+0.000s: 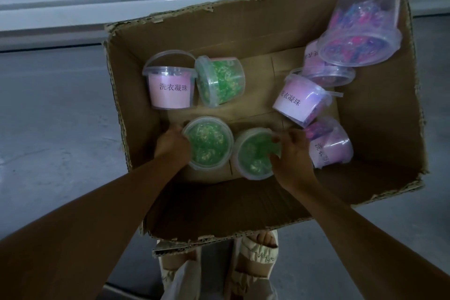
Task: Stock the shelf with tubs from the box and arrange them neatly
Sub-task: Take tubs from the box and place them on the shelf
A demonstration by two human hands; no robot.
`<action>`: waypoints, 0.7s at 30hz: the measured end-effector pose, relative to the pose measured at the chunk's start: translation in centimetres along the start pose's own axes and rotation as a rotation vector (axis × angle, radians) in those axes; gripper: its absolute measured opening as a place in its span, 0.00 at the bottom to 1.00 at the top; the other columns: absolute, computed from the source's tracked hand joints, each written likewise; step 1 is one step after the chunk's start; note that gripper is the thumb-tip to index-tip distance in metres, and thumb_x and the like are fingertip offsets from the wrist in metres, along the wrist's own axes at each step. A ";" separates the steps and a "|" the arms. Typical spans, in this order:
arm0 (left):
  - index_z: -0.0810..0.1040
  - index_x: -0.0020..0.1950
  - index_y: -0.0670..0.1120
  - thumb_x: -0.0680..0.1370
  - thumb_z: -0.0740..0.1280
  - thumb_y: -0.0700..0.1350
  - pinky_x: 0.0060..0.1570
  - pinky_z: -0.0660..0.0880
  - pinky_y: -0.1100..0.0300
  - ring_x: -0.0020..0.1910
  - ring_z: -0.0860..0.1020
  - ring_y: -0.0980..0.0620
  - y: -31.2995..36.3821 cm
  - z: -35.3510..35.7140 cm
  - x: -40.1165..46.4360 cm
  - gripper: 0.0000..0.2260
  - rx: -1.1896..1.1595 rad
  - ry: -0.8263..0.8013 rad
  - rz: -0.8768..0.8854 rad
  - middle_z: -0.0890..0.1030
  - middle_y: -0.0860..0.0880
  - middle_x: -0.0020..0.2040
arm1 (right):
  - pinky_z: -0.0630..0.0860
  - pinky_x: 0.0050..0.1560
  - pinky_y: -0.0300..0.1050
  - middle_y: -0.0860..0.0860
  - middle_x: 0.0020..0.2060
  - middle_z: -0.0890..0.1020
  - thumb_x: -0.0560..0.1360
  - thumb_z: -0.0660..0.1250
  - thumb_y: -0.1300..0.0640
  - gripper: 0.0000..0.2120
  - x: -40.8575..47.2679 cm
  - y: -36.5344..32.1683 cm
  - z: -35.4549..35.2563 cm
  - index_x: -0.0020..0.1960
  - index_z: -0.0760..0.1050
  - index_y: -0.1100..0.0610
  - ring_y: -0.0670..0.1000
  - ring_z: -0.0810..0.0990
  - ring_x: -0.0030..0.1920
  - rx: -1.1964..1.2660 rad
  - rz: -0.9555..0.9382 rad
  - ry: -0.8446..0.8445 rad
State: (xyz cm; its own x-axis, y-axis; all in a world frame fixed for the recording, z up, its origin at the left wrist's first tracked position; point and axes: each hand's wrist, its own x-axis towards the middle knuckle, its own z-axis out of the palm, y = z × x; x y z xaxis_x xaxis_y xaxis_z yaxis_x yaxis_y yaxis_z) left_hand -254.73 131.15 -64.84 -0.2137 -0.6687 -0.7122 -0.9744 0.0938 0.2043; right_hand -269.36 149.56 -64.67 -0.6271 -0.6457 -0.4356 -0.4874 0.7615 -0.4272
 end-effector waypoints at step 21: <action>0.71 0.46 0.44 0.76 0.67 0.48 0.52 0.77 0.45 0.51 0.79 0.37 1.1 -3.1 -2.4 0.09 -0.158 -0.079 -0.011 0.80 0.38 0.52 | 0.79 0.46 0.62 0.59 0.49 0.78 0.69 0.70 0.50 0.21 0.6 2.4 -0.1 0.55 0.68 0.60 0.60 0.80 0.49 0.570 0.547 -0.131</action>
State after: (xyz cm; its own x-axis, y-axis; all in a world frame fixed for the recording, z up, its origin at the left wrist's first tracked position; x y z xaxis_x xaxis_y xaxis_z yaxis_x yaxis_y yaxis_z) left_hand -255.11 130.57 -60.78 -0.2138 -0.6082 -0.7645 -0.9549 -0.0350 0.2949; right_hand -270.98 150.98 -65.85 -0.5935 -0.2169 -0.7751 0.2764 0.8496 -0.4493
